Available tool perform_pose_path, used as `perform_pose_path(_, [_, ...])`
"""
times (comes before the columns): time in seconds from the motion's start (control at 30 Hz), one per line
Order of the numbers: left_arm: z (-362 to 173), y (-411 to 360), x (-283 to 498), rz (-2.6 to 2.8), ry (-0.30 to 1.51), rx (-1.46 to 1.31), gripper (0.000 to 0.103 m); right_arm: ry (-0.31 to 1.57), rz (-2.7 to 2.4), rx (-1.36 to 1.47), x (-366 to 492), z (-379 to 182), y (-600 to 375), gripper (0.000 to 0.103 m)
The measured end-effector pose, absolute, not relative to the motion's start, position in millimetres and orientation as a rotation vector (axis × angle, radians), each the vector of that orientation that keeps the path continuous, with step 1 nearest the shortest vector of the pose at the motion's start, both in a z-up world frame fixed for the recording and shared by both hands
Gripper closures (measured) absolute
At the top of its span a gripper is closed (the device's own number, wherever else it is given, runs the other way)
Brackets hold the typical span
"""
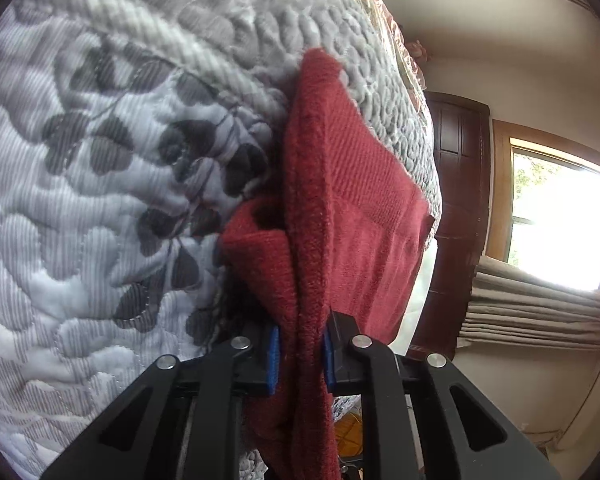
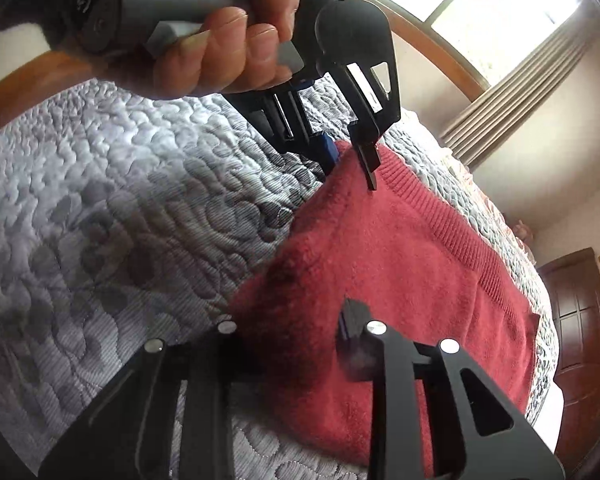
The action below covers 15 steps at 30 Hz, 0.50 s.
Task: Fold small clothes
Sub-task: 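Lift the folded edge with the left tool and fold it over the sweater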
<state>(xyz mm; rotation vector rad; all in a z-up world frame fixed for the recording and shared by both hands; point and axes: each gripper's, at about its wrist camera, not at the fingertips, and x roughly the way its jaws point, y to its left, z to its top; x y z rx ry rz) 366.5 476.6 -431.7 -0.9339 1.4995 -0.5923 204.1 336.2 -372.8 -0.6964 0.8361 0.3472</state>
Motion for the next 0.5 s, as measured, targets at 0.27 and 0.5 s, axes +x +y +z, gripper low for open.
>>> perform_pose_path(0.27, [-388.3, 447.6, 382.6, -0.613, 1.502, -0.844, 0.087, 0.836, 0.330, -0.596, 207.6, -347.4, 317.6, 0.078])
perform_pose_path(0.5, [-358.9, 423.3, 390.5, -0.595, 1.507, -0.783, 0.087, 0.835, 0.307, -0.522, 210.4, -319.3, 296.6, 0.079])
